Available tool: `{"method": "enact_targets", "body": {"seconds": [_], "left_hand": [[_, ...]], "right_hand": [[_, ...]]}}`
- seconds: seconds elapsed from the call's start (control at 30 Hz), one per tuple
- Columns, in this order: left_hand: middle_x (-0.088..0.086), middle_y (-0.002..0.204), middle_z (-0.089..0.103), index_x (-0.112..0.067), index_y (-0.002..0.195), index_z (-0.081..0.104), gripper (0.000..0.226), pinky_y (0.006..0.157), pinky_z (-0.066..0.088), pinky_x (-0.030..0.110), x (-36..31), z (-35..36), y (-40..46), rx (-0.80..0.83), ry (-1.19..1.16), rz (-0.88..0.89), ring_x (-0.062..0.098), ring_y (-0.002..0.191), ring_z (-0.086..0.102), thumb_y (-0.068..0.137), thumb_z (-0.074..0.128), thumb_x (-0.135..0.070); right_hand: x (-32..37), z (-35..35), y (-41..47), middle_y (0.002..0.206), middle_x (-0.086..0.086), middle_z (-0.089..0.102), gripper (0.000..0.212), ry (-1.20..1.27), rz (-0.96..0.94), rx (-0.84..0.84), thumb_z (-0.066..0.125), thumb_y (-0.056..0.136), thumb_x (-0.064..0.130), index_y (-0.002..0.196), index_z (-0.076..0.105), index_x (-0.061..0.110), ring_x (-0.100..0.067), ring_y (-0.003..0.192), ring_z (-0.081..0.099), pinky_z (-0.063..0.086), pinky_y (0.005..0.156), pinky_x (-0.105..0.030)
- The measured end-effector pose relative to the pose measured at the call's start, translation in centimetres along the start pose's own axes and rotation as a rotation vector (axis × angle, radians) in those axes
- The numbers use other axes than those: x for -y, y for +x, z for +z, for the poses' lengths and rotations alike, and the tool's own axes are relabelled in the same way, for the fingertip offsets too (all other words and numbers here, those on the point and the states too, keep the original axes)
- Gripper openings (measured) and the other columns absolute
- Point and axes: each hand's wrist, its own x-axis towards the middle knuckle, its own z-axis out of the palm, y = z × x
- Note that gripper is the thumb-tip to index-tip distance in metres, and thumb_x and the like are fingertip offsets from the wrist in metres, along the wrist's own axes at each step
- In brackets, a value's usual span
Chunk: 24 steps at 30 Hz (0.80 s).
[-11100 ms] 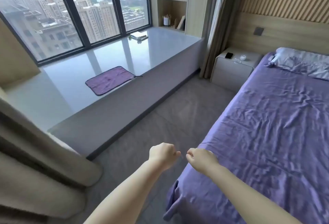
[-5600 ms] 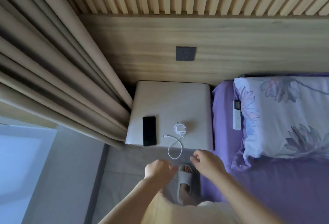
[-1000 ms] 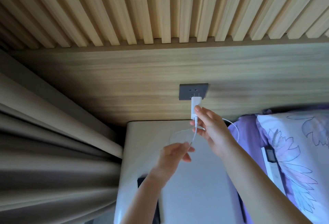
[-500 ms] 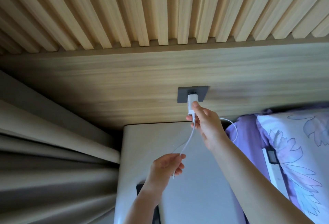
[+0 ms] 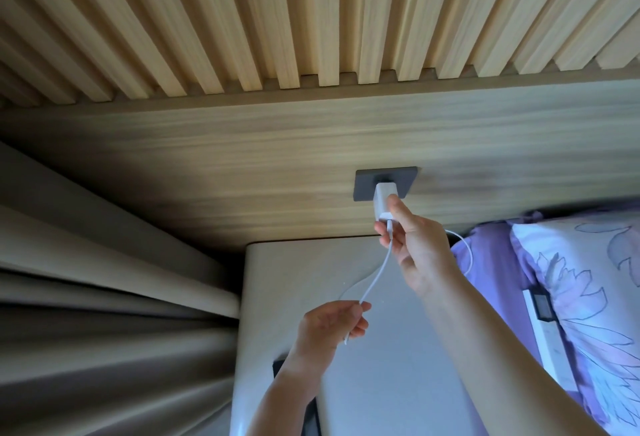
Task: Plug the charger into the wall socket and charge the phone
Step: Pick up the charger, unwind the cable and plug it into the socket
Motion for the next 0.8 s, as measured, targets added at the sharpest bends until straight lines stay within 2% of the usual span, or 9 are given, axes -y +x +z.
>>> {"method": "enact_targets", "body": {"seconds": [0.13,0.23,0.37,0.4,0.5,0.57,0.63,0.73,0.8], "left_hand": [[-0.006,0.057,0.07,-0.002,0.091,0.072,0.014,0.057,0.047,0.012,-0.2,0.3,0.3,-0.003,0.006,0.016,0.004,0.052,0.06,0.088,0.058,-0.002],[-0.005,0.06,0.071,-0.001,0.091,0.072,0.014,0.057,0.048,0.012,-0.3,0.4,0.7,-0.013,0.014,0.01,0.004,0.052,0.061,0.088,0.058,-0.001],[-0.007,0.057,0.07,-0.001,0.094,0.072,0.014,0.056,0.048,0.011,-0.1,0.5,1.1,-0.031,0.026,0.003,0.002,0.053,0.062,0.088,0.059,-0.004],[-0.007,0.058,0.069,-0.001,0.094,0.072,0.015,0.056,0.048,0.01,0.1,0.6,1.0,-0.047,0.029,0.003,0.003,0.053,0.062,0.089,0.058,-0.004],[-0.002,0.062,0.067,0.002,0.098,0.07,0.016,0.057,0.047,0.009,0.7,0.9,0.8,-0.09,0.01,0.009,0.002,0.055,0.063,0.089,0.058,-0.003],[0.0,0.066,0.067,0.003,0.099,0.069,0.017,0.056,0.045,0.006,1.1,1.2,0.8,-0.113,0.016,0.019,-0.001,0.056,0.063,0.086,0.061,0.0],[0.001,0.071,0.067,0.002,0.099,0.07,0.018,0.057,0.045,0.003,1.6,1.5,0.9,-0.141,0.021,0.022,-0.006,0.057,0.062,0.082,0.064,0.003],[-0.002,0.076,0.068,-0.002,0.097,0.071,0.017,0.061,0.044,-0.001,2.6,1.6,1.1,-0.188,0.026,0.011,-0.008,0.061,0.062,0.08,0.066,0.002],[-0.003,0.079,0.07,-0.009,0.094,0.073,0.015,0.061,0.043,-0.002,3.4,1.6,1.2,-0.216,0.028,0.005,-0.005,0.068,0.063,0.081,0.067,-0.003]], "right_hand": [[0.7,0.5,0.6,0.044,-0.002,0.056,0.02,-0.078,0.007,-0.028,0.066,0.086,0.019,0.074,0.061,0.005,-0.013,0.038,0.054,0.043,0.05,-0.023],[0.8,0.8,1.1,0.054,-0.007,0.057,0.019,-0.093,0.014,-0.031,0.065,0.087,0.02,0.078,0.061,0.004,-0.011,0.038,0.055,0.05,0.044,-0.021],[0.8,0.5,1.7,0.043,0.001,0.063,0.027,-0.165,0.02,0.013,0.067,0.086,0.029,0.087,0.059,0.004,-0.01,0.038,0.06,0.053,0.047,-0.023],[0.8,0.2,1.8,0.05,-0.002,0.066,0.029,-0.186,0.028,0.036,0.067,0.085,0.032,0.089,0.058,0.004,-0.011,0.042,0.064,0.054,0.048,-0.024],[0.7,-1.3,2.1,0.088,-0.009,0.067,0.033,-0.275,0.063,0.147,0.063,0.086,0.043,0.092,0.058,0.011,-0.015,0.064,0.075,0.058,0.052,-0.026],[0.2,-3.1,1.9,0.096,-0.007,0.067,0.032,-0.297,0.078,0.21,0.056,0.09,0.044,0.096,0.06,0.013,-0.016,0.073,0.075,0.059,0.056,-0.026],[-1.3,-5.5,1.6,0.096,-0.008,0.069,0.027,-0.359,0.079,0.196,0.053,0.094,0.034,0.1,0.062,0.009,-0.012,0.072,0.074,0.058,0.057,-0.022],[-4.1,-9.7,1.8,0.091,-0.012,0.061,0.014,-0.515,0.097,0.094,0.052,0.094,0.01,0.096,0.061,0.0,-0.006,0.063,0.067,0.054,0.054,-0.014],[-6.0,-12.0,2.6,0.087,-0.013,0.055,0.011,-0.721,0.077,0.044,0.053,0.091,0.003,0.093,0.062,-0.004,-0.01,0.068,0.062,0.046,0.059,-0.014]]}}
